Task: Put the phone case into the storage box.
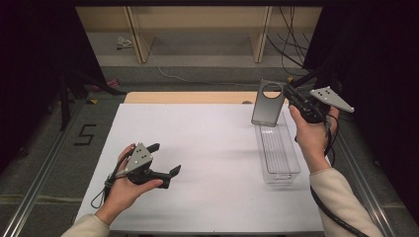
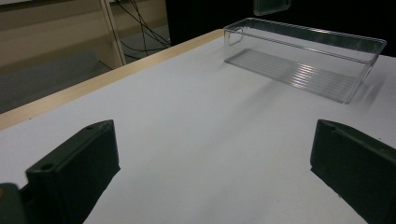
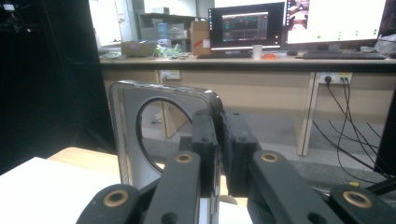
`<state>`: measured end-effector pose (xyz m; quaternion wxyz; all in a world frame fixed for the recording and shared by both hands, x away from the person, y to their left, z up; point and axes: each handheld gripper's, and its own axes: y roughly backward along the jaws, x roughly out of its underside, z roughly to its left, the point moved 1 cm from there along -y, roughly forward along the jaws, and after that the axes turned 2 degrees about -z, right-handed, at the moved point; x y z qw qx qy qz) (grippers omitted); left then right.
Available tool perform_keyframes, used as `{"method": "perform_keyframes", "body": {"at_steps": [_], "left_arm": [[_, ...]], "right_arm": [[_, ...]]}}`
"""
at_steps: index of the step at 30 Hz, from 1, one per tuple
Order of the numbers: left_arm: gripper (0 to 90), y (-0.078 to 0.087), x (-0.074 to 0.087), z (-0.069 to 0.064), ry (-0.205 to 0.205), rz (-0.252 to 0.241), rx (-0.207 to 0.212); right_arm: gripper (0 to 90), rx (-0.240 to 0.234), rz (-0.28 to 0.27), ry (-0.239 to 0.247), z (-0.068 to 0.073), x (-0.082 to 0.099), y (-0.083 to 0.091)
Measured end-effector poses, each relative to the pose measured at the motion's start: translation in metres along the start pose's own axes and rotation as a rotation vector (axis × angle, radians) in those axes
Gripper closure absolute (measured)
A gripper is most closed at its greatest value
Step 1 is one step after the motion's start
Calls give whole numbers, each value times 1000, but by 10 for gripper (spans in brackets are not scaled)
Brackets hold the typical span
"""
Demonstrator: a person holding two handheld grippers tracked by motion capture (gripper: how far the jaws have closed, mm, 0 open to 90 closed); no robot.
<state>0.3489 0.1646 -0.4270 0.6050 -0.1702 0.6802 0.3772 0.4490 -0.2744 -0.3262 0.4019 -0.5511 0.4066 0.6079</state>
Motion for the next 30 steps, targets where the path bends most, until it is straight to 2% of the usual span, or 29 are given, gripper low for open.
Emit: {"method": "perform_keyframes", "body": {"at_steps": [30], "left_arm": [[6,0,0,0,-1,1,-1]], "right_arm": [[851,51,-3,6,-15,-2,-4]]}}
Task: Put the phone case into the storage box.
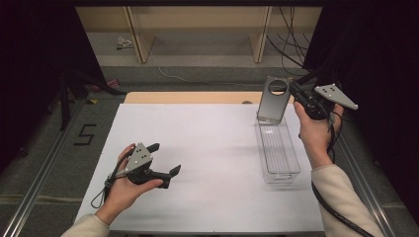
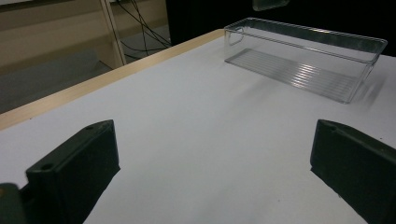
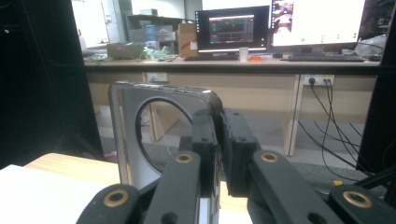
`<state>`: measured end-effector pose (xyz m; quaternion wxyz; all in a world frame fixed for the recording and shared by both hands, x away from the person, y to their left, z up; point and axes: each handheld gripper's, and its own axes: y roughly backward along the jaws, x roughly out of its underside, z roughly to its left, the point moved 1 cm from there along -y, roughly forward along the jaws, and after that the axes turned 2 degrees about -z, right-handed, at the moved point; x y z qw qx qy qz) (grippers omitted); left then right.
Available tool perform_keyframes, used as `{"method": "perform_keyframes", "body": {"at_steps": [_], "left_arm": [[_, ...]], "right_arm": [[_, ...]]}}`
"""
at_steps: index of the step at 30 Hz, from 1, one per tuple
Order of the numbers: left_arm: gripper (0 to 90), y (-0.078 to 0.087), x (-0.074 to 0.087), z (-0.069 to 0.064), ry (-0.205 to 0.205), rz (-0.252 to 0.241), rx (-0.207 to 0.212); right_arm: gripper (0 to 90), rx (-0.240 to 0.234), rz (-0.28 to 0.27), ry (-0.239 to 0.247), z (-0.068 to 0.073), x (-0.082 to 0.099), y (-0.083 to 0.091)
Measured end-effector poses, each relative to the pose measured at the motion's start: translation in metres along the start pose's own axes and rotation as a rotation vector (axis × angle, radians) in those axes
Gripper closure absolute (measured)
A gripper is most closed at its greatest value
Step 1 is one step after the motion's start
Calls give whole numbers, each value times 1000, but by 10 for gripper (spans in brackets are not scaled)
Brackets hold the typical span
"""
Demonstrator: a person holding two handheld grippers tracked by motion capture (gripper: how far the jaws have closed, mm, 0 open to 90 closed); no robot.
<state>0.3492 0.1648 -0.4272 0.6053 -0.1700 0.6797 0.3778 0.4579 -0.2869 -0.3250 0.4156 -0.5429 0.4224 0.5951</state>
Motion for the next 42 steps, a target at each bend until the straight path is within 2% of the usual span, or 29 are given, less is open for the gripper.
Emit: {"method": "perform_keyframes", "body": {"at_steps": [23,42], "left_arm": [[7,-1,1,1,3,5,-2],[7,-1,2,1,3,8,-3]], "right_arm": [[851,44,-3,19,-10,0,-5],[851,58,12,33,-14,4,-13]]}}
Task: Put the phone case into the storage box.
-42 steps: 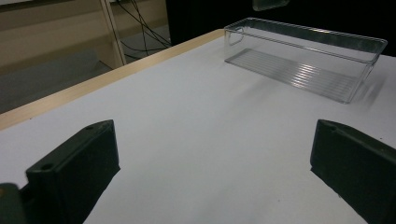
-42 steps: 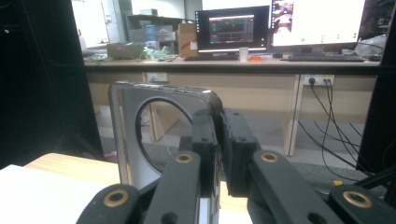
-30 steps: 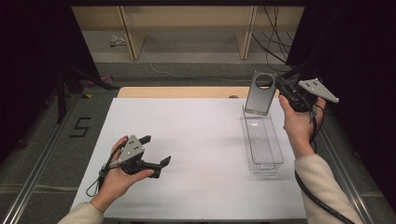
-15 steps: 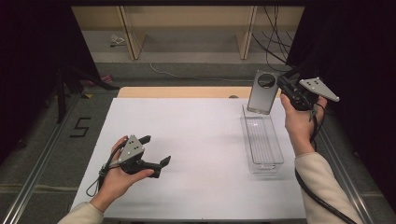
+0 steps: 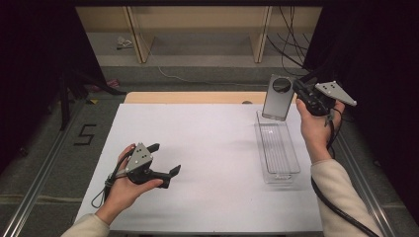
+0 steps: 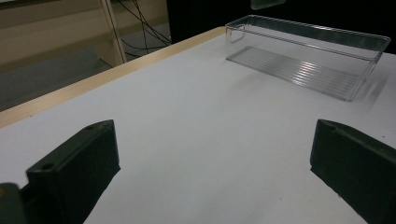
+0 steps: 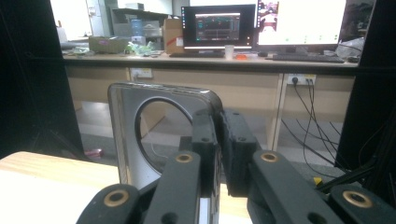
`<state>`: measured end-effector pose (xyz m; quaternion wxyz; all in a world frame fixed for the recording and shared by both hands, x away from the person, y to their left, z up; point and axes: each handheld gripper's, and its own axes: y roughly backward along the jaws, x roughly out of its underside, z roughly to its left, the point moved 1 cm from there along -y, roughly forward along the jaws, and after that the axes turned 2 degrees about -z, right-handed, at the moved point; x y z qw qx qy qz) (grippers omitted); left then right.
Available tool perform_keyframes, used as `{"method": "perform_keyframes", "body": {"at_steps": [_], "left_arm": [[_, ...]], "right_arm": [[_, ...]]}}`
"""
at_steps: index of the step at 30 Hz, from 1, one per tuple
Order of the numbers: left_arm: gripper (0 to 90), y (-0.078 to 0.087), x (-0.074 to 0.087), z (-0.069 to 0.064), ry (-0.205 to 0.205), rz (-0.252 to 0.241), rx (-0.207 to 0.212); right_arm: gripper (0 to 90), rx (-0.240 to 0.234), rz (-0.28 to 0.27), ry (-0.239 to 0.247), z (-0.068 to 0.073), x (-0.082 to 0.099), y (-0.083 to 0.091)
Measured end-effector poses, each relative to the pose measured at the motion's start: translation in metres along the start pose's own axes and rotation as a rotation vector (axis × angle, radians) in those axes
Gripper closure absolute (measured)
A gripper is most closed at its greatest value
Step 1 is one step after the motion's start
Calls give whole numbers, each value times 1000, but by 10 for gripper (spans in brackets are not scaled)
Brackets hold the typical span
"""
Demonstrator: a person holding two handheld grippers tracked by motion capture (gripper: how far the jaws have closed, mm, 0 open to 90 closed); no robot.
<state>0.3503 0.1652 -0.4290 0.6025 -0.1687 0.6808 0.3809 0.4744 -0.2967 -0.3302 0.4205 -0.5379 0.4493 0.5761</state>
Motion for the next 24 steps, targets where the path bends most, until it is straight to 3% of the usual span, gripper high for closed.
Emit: {"method": "perform_keyframes", "body": {"at_steps": [24], "left_arm": [[8,-1,0,0,2,3,2]], "right_arm": [[851,19,13,4,-5,6,-11]]}}
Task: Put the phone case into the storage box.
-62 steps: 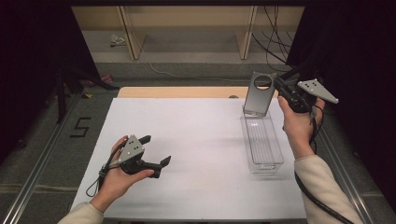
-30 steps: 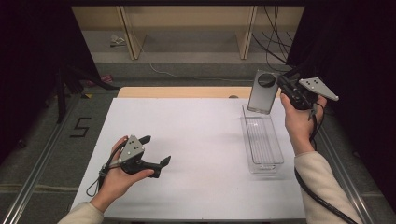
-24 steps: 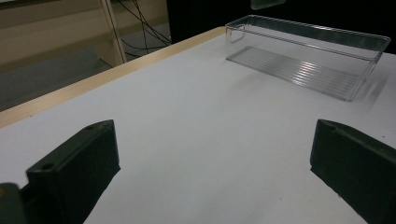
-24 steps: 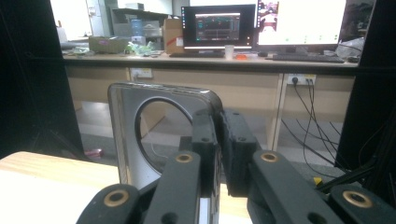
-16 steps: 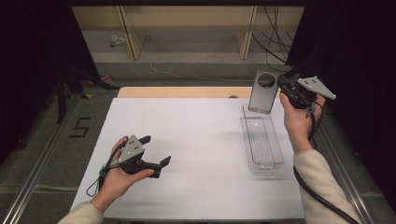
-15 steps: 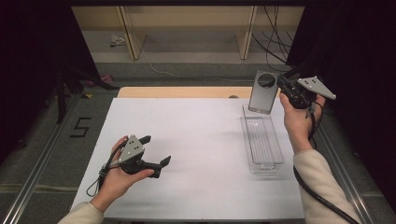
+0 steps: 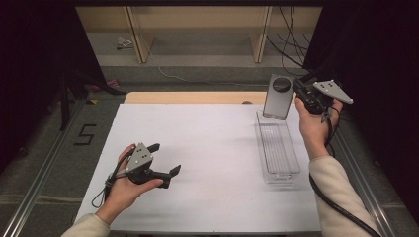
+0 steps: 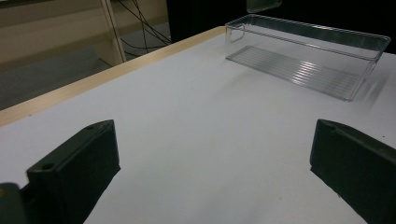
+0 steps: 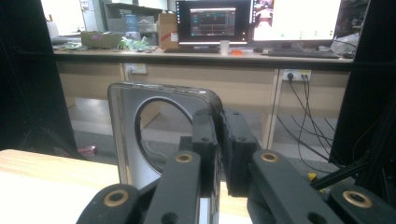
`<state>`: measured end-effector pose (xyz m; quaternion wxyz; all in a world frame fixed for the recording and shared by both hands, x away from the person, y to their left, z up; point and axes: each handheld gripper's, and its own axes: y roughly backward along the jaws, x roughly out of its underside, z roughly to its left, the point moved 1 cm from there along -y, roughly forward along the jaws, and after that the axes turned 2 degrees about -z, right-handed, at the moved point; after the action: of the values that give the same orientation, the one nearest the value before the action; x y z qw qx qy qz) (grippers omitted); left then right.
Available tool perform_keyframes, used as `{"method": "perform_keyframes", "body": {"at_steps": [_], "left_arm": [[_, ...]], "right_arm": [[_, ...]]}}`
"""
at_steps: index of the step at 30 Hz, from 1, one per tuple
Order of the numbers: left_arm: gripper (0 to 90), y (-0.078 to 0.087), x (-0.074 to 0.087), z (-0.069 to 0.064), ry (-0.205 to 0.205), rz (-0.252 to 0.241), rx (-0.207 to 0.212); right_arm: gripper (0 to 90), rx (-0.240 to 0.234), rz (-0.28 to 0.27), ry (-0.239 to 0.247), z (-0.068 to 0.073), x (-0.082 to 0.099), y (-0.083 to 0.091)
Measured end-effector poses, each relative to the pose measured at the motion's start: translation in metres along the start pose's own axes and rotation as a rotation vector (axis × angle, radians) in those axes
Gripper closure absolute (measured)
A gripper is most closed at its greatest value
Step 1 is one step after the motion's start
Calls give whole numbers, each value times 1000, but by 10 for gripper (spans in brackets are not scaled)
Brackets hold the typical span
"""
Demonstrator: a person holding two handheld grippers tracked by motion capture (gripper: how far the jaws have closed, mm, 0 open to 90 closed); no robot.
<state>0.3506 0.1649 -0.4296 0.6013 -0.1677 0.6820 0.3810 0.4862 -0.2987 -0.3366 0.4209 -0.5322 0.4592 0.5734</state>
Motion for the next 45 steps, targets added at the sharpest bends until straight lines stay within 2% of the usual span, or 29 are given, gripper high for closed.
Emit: {"method": "perform_keyframes", "body": {"at_steps": [45], "left_arm": [[9,0,0,0,-2,-2,1]], "right_arm": [[852,14,10,14,-2,5,-16]]}}
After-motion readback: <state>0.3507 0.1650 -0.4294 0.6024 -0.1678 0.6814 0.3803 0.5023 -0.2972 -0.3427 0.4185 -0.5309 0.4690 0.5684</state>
